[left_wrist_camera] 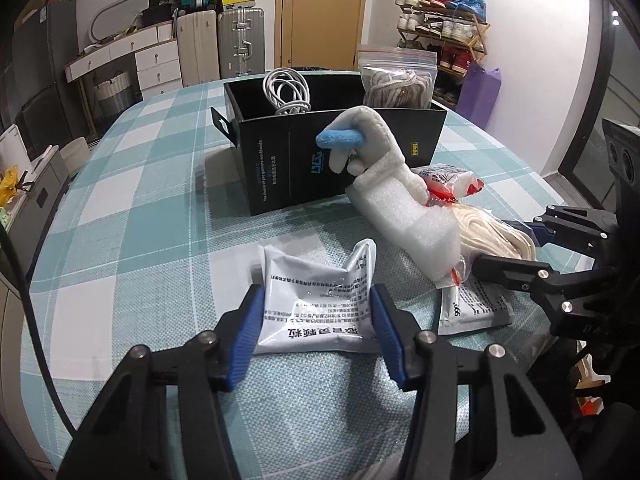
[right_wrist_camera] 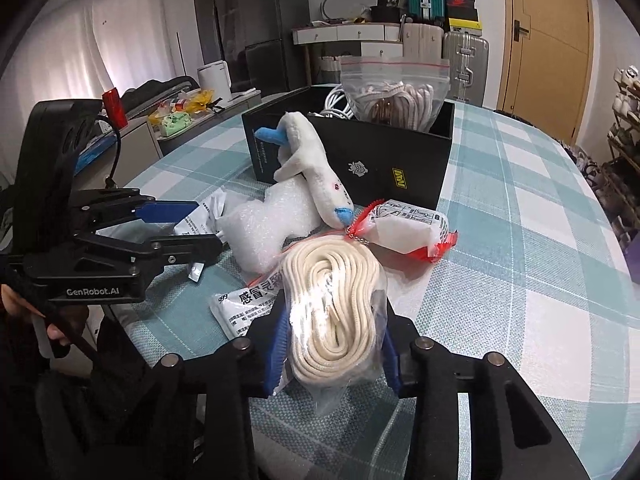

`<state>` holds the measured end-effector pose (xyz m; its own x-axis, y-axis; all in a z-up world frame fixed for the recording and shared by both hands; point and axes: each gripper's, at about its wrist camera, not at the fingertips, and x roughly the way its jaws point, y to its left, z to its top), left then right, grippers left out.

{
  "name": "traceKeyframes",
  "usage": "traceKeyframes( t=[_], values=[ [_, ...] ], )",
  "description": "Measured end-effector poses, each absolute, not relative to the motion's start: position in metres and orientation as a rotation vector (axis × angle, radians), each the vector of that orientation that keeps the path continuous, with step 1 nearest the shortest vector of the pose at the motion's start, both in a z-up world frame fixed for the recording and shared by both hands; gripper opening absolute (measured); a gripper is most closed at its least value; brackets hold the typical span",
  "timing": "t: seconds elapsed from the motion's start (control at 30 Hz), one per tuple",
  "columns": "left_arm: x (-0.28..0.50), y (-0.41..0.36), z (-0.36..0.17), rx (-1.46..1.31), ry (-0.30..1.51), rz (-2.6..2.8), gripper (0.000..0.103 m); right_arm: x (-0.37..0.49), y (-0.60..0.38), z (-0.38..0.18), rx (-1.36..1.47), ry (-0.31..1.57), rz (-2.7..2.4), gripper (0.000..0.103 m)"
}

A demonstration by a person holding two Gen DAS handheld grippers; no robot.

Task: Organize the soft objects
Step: 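Grasp the cream rope with the right gripper while the left grasps the white sachet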

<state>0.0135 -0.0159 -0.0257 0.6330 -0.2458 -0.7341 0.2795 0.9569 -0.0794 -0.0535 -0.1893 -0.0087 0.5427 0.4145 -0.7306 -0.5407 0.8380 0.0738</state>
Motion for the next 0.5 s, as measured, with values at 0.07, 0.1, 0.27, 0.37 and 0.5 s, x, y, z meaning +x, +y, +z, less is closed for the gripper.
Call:
traceKeyframes(
  t=[0.07, 0.1, 0.27, 0.37, 0.5],
  values=[
    [0.014, -0.015, -0.025, 0.037, 0.834, -0.303, 0.052, -0.054, -0.191, -0.008, -0.164, 0.813, 0.573, 0.039],
    [0.013, -0.015, -0.025, 0.034, 0.833, -0.305, 0.052, -0.055, -0.192, -0.007, -0.16, 0.807, 0.574, 0.039],
    [0.011, -0.013, -0.021, 0.022, 0.821, -0.305, 0.052, -0.061, -0.197, -0.002, -0.149, 0.781, 0.577, 0.039],
    [0.009, -0.009, -0.017, 0.009, 0.807, -0.305, 0.052, -0.064, -0.2, 0.001, -0.146, 0.766, 0.574, 0.039],
    [0.005, -0.005, -0.009, -0.01, 0.779, -0.301, 0.052, -0.068, -0.205, 0.006, -0.134, 0.739, 0.567, 0.039]
  ],
)
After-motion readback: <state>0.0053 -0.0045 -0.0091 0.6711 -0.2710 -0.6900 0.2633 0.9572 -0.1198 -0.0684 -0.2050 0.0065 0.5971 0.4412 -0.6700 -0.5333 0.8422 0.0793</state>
